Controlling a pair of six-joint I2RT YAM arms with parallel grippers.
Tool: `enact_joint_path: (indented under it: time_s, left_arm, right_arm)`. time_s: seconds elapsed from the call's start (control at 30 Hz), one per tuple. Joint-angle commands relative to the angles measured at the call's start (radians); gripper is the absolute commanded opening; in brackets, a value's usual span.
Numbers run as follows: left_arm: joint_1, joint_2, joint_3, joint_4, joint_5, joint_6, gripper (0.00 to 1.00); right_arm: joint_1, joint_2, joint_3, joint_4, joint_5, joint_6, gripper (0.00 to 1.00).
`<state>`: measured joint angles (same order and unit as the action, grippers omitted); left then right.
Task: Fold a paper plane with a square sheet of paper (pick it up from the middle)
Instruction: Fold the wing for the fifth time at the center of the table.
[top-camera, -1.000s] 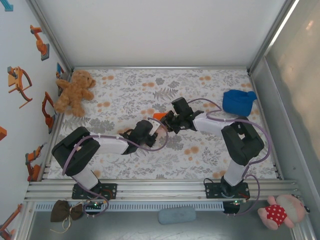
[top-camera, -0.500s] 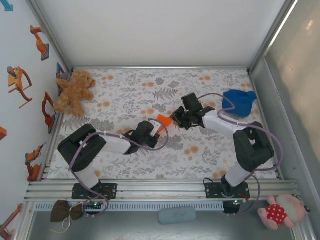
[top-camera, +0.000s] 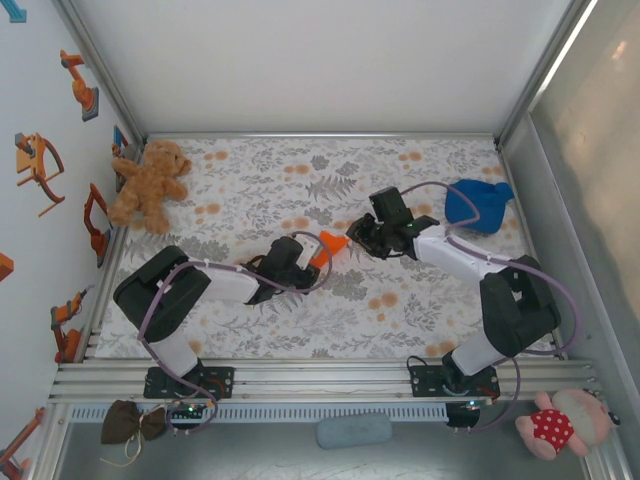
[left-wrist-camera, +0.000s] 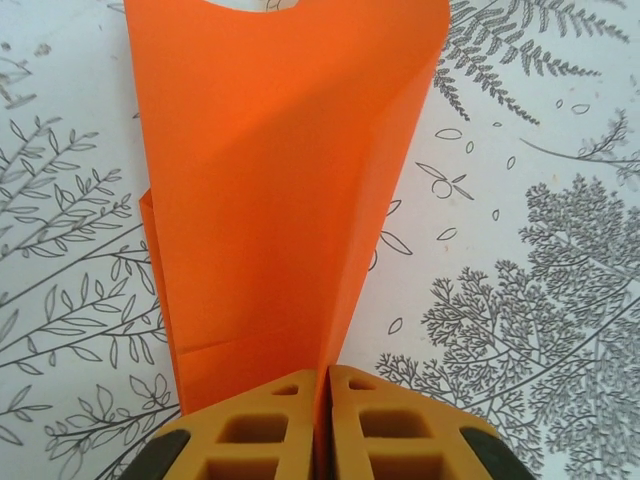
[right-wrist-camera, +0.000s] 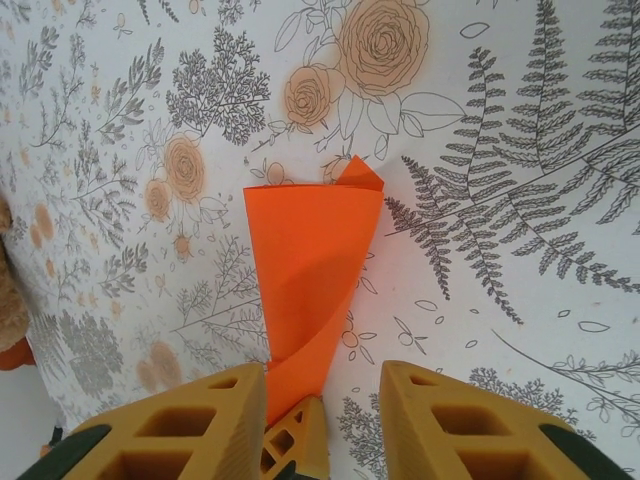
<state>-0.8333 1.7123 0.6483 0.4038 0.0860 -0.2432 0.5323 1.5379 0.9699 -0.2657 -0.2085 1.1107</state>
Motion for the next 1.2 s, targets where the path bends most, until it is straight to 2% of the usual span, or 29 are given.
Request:
enact_joint_path:
  time_s: [0.0,0.27,0.47,0.73,1.17]
  left_arm:
    - [0.030,-0.003,0.022,-0.052,0.133,-0.090,0.11]
    - [0.085,0.033,0.065,-0.115,0.246,-0.169,0.10]
    - [0.101,0.066,0.117,-0.188,0.288,-0.200,0.08]
    - [0.118,0.088,0.133,-0.199,0.336,-0.254,0.08]
    - [0.148,0.102,0.122,-0.134,0.413,-0.365,0.07]
  right_arm:
    - [-0.006,-0.033,-0.029,-0.007,0.033,-0.097,0.38]
    - [-0.003,-0.019,-0.100,0.096,-0.051,-0.241,0.45]
    - [0.025,0.049,-0.072,0.120,-0.121,-0.330,0.46]
    - [0.054,0.143,-0.029,0.124,-0.119,-0.353,0.52]
    - [0.072,0.257,0.083,0.052,-0.094,-0.408,0.52]
